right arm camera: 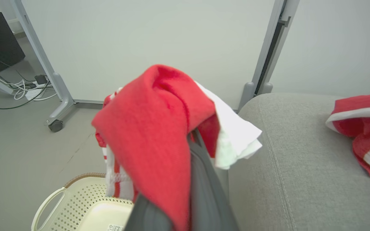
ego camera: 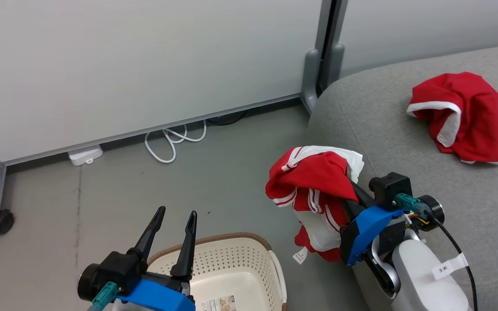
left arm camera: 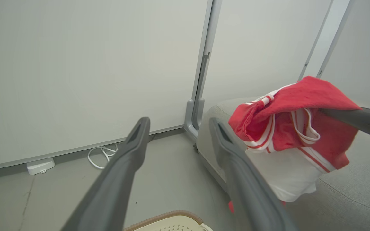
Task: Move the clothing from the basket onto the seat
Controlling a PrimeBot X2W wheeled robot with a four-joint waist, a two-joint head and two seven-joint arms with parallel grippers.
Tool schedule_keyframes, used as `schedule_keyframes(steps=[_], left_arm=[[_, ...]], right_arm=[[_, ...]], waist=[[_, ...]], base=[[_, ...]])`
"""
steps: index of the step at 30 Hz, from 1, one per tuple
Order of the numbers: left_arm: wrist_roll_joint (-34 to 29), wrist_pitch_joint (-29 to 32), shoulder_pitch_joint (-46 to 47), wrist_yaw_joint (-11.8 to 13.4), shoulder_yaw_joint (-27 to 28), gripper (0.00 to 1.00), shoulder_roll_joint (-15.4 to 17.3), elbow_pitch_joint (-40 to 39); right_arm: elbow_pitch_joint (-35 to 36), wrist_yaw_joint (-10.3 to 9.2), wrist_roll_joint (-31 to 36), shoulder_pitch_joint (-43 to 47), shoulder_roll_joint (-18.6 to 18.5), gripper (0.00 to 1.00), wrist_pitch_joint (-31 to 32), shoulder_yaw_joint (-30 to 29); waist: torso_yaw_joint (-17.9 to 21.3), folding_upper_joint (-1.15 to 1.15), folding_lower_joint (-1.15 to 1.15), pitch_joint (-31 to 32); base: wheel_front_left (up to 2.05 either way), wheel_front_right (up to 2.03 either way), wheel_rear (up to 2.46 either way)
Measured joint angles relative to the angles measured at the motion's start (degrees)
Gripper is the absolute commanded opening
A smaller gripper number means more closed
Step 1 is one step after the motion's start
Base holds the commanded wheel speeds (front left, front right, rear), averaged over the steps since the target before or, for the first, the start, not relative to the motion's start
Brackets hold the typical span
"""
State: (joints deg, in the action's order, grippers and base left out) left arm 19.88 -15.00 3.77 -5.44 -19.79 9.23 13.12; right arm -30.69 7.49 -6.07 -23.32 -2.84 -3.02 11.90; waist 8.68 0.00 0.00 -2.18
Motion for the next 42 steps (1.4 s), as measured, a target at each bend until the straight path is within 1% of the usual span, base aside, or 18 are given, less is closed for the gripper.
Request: schedule_keyframes(steps=[5,14,23,29,37,42], left_arm=[[-1.8,0.0,0.0,-0.8,1.4,1.0,-0.9,0.1],[-3.5,0.0,0.2,-1.6,3.1,1.0,-1.5,0.3],[-4.3,0.0,0.5,-1.7,3.7,1.0,-1.5,0.3],[-4.3,0.0,1.0,-1.8,3.5,1.0,-1.5,0.3],[-4.2,0.0,1.0,-1.9,2.5,1.0,-1.2,0.2],[-4.2,0.0,1.9,-1.9,2.3,1.0,-0.5,-0.1]], right_arm=[[1.6,0.0,0.0,0.5,0.0,0.0,0.4,0.0],[4.8,0.0,-0.6,2.2,0.0,0.0,0.8,-0.9],[7.1,-0.01,-1.3,3.5,0.0,0.0,1.0,-1.1],[7.8,0.0,-1.6,3.9,0.0,0.0,1.2,-0.9],[8.3,-0.01,-2.1,3.5,0.0,0.0,1.5,-2.0],[9.3,0.0,-3.1,-2.0,-0.2,0.0,2.8,-3.5]], waist=[[3.8,0.0,0.0,-0.7],[11.2,0.0,0.0,-2.1],[16.5,0.0,0.0,-3.7],[18.3,0.0,0.0,-4.3],[18.1,0.0,0.0,-4.6],[17.6,0.0,0.0,-6.6]], base=[[0.0,0.0,0.0],[0.0,0.0,0.0],[0.0,0.0,0.0],[0.0,0.0,0.0],[0.0,0.0,0.0],[0.0,0.0,0.0]])
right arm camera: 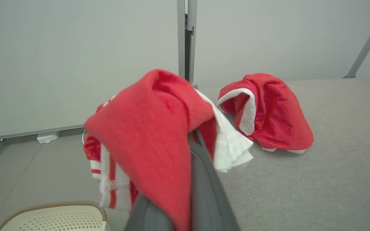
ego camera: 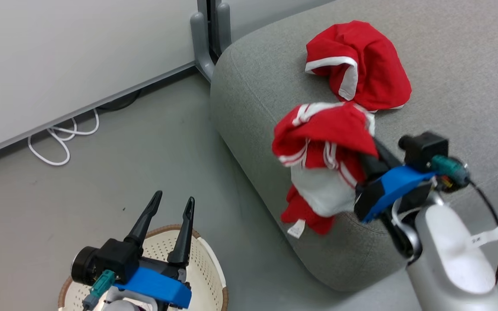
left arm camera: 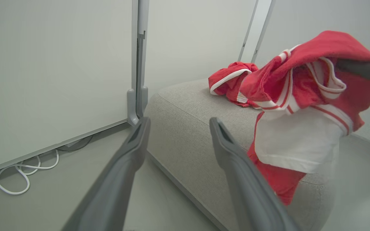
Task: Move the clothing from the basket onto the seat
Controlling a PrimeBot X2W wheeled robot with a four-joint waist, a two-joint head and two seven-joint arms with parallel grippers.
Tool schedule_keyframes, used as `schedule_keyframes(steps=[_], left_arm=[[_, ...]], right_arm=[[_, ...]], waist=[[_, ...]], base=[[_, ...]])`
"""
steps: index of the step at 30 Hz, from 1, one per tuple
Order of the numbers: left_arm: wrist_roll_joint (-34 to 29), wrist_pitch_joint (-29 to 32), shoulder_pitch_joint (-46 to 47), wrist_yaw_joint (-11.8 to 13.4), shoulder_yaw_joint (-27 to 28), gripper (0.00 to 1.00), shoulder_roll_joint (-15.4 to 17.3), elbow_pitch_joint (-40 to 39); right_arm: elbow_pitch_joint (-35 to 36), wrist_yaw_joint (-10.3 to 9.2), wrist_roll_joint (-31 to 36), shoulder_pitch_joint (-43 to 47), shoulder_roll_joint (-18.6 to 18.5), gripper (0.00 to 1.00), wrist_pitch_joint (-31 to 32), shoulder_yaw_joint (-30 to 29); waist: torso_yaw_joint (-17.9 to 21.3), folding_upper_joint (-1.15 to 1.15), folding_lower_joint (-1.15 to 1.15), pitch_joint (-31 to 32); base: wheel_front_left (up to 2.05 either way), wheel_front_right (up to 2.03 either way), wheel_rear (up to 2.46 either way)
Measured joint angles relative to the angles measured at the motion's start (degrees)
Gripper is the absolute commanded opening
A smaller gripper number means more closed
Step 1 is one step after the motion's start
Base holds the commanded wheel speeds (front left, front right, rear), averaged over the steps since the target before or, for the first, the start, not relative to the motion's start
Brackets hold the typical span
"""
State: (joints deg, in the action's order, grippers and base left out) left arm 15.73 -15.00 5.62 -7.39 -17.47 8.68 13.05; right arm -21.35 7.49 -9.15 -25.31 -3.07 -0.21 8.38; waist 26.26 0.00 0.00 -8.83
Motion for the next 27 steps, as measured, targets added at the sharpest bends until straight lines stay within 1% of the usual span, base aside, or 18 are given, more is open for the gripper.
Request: schedule_keyframes(steps=[3,7,9,10,14,19,24,27], left_arm=[[0.0,0.0,1.8,0.0,-0.3,1.0,0.7,-0.9],[-0.2,0.0,4.4,0.0,-0.8,1.0,2.1,-2.0],[-0.2,0.0,5.5,0.0,-1.3,1.0,2.8,-2.4],[-0.2,0.0,6.8,0.0,-1.7,1.0,3.7,-3.1],[-0.7,0.0,9.8,0.0,-2.2,1.0,5.9,-4.8],[-0.9,0.0,13.6,0.0,-3.3,1.0,8.0,-7.4],[-1.5,0.3,16.7,0.0,-4.0,1.0,9.5,-10.3],[-1.8,0.8,17.6,0.0,-4.3,1.0,10.3,-11.9]], right_arm=[[0.9,0.0,0.6,-5.7,-1.9,0.0,0.8,-2.6],[1.2,0.0,-1.7,-14.3,-4.0,0.0,2.7,-6.2],[0.9,0.0,-1.6,-18.6,-6.8,0.0,3.9,-7.2],[0.6,-0.01,-1.5,-22.3,-9.1,0.0,5.1,-9.1],[-0.2,0.0,-3.2,-29.4,-11.1,0.0,6.5,-14.6],[-2.7,-0.01,-2.2,-34.7,-13.7,0.0,5.6,-22.3],[-8.0,0.0,1.0,-37.1,-14.5,0.0,2.5,-29.7],[-11.6,-0.01,3.6,-37.6,-14.6,0.0,0.5,-32.8]], waist=[[-0.5,0.0,0.0,-2.1],[-1.3,0.0,0.0,-5.8],[-1.8,0.0,0.0,-7.8],[-2.2,0.0,0.0,-10.0],[-3.1,0.0,0.01,-14.6],[-4.3,0.0,0.01,-20.7],[-5.8,0.0,0.02,-26.6],[-6.8,0.0,0.02,-29.6]], base=[[0.0,0.0,0.0],[0.0,0.0,0.0],[0.0,0.0,0.0],[0.0,0.0,0.0],[0.0,0.0,0.0],[0.0,0.0,0.0],[0.0,0.0,0.0],[0.0,0.0,0.0]])
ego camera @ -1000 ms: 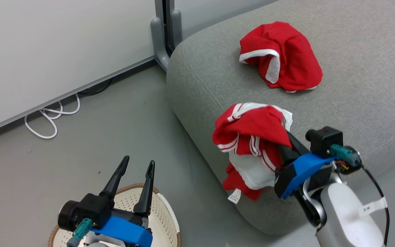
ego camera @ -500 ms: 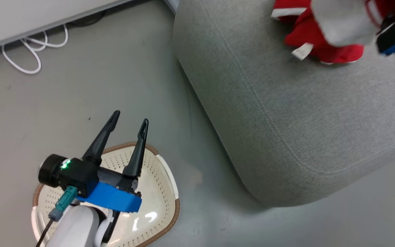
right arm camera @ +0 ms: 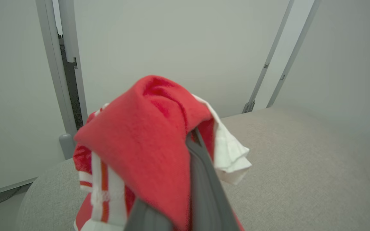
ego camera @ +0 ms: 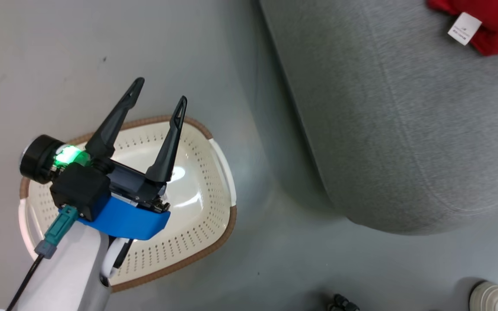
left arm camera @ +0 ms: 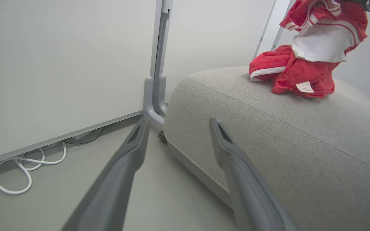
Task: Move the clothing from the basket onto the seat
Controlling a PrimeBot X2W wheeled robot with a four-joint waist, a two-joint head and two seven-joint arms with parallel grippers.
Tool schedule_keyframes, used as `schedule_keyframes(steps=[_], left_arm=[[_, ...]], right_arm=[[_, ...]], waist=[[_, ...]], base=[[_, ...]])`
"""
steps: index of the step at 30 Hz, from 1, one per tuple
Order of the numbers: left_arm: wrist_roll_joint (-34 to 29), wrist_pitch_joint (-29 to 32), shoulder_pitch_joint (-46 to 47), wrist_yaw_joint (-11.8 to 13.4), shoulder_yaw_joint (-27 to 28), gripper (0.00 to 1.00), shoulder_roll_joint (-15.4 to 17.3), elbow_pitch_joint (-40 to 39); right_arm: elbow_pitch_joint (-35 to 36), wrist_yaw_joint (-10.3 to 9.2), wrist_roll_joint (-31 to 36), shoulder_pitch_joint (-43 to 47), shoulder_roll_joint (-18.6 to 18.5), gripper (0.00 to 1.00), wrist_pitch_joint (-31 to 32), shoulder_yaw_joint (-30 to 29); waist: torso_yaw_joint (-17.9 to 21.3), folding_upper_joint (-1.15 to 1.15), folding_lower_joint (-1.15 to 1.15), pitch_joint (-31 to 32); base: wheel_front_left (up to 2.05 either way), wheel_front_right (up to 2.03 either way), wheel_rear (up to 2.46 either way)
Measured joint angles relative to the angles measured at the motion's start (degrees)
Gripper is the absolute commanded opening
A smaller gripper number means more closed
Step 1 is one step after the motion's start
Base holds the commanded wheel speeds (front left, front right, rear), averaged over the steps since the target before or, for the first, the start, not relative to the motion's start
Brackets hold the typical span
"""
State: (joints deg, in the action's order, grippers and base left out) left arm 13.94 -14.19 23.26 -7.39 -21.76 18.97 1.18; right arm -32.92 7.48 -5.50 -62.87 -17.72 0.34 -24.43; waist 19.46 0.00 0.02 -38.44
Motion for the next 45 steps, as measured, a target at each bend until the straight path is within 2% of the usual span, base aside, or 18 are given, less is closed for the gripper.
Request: schedule_keyframes(steps=[7,8,9,17,27,39,45], left_arm=[[-0.5,0.6,0.6,0.3,0.5,1.0,1.8,-3.6],[-0.5,0.6,0.5,0.3,0.4,1.0,1.8,-3.7],[-0.5,0.5,0.5,0.4,0.4,1.0,1.8,-3.7],[-0.3,-0.1,0.3,0.6,-0.4,1.0,0.2,-1.8],[1.2,-0.8,-2.7,1.0,-0.1,1.0,-3.1,3.5],[2.7,-0.8,-10.5,1.3,4.6,1.0,-8.2,8.4],[2.7,-0.8,-13.7,1.1,6.7,1.0,-10.3,9.6]], right_arm=[[-7.7,0.01,6.7,0.0,0.7,0.02,-3.1,-2.0],[-8.8,0.01,7.0,0.0,0.7,0.62,-3.8,-2.5],[-9.7,0.01,7.5,0.0,0.8,1.0,-4.3,-2.9],[-15.1,0.01,9.1,-0.1,1.0,1.0,-7.2,-2.9],[-18.3,0.01,7.3,3.0,0.6,1.0,-8.1,0.9],[-17.6,0.01,6.0,12.9,4.4,1.0,-11.1,9.0],[-13.8,0.01,4.1,19.3,6.3,1.0,-12.6,12.3]], waist=[[-1.7,0.0,0.0,-5.4],[-2.0,0.0,0.0,-5.7],[-2.3,0.0,0.0,-5.8],[-3.4,0.0,-0.01,-2.9],[-4.8,0.0,-0.01,5.7],[-5.5,0.0,-0.03,19.0],[-6.0,0.0,-0.03,24.8]], base=[[0.0,0.0,0.0],[0.0,0.0,0.0],[0.0,0.0,0.0],[0.0,0.0,0.0],[0.0,0.0,0.0],[0.0,0.0,0.0],[0.0,0.0,0.0]])
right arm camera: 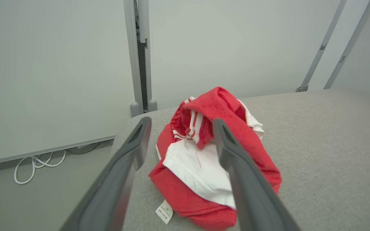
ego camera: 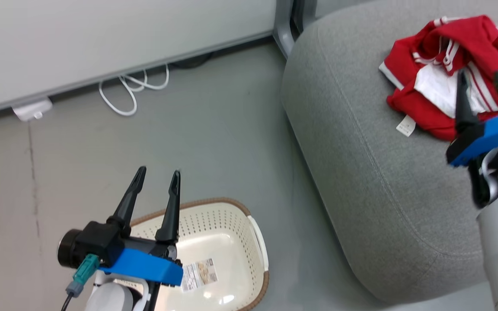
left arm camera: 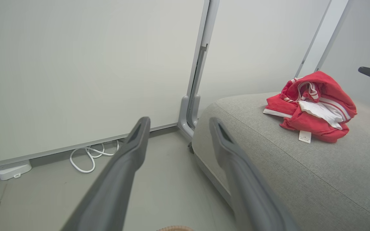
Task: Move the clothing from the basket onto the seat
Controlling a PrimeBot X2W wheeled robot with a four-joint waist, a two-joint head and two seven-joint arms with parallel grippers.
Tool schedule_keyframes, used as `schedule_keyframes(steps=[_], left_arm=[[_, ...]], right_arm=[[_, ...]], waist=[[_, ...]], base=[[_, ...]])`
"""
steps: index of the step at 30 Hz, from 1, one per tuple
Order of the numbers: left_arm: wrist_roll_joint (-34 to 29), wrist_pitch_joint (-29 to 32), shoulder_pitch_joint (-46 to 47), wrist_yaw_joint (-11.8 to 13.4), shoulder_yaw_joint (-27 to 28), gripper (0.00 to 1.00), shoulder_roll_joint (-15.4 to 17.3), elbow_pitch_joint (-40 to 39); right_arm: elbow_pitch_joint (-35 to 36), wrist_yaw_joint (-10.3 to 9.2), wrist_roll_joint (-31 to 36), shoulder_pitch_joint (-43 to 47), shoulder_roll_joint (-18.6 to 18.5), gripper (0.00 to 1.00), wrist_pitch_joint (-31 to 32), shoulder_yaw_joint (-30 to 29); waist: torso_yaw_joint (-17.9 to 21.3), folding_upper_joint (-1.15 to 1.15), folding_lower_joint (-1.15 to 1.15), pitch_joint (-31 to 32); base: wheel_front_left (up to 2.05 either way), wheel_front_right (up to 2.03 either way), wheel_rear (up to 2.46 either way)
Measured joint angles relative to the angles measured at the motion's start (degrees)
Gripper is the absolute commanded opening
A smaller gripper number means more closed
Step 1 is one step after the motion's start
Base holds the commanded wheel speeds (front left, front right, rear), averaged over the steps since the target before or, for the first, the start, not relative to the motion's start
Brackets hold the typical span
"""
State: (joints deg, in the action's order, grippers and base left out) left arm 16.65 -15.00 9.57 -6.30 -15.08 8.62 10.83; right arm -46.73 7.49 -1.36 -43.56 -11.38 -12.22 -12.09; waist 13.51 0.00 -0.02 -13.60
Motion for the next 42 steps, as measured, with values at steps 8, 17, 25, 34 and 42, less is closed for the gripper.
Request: schedule_keyframes(steps=[8,17,25,34,42], left_arm=[[-0.1,0.0,-4.3,-0.4,2.9,1.0,-2.4,2.1],[-1.2,0.0,-7.3,-0.6,6.1,1.0,-3.7,3.2],[-2.6,0.0,-8.4,-0.8,8.3,1.0,-4.5,3.2],[-4.0,0.0,-8.9,-0.8,9.6,1.0,-5.0,3.6],[-4.5,0.0,-8.9,-0.9,10.1,1.0,-4.4,5.7]], right_arm=[[9.4,-0.01,-1.3,11.7,3.1,1.0,-0.7,1.6],[23.6,0.0,1.4,25.5,6.8,1.0,1.2,2.4],[33.1,0.0,4.5,33.2,8.2,1.0,1.0,3.4],[36.4,-0.01,2.5,40.0,8.4,1.0,3.4,6.5],[36.7,0.0,0.5,41.7,8.4,1.0,3.9,8.1]], waist=[[-1.4,0.0,0.0,6.1],[-4.8,0.0,0.01,10.4],[-8.4,0.0,0.01,12.3],[-12.7,0.0,0.01,14.1],[-15.1,0.0,0.02,15.2]], base=[[0.0,0.0,0.0],[0.0,0.0,0.0],[0.0,0.0,0.0],[0.0,0.0,0.0],[0.0,0.0,0.0]])
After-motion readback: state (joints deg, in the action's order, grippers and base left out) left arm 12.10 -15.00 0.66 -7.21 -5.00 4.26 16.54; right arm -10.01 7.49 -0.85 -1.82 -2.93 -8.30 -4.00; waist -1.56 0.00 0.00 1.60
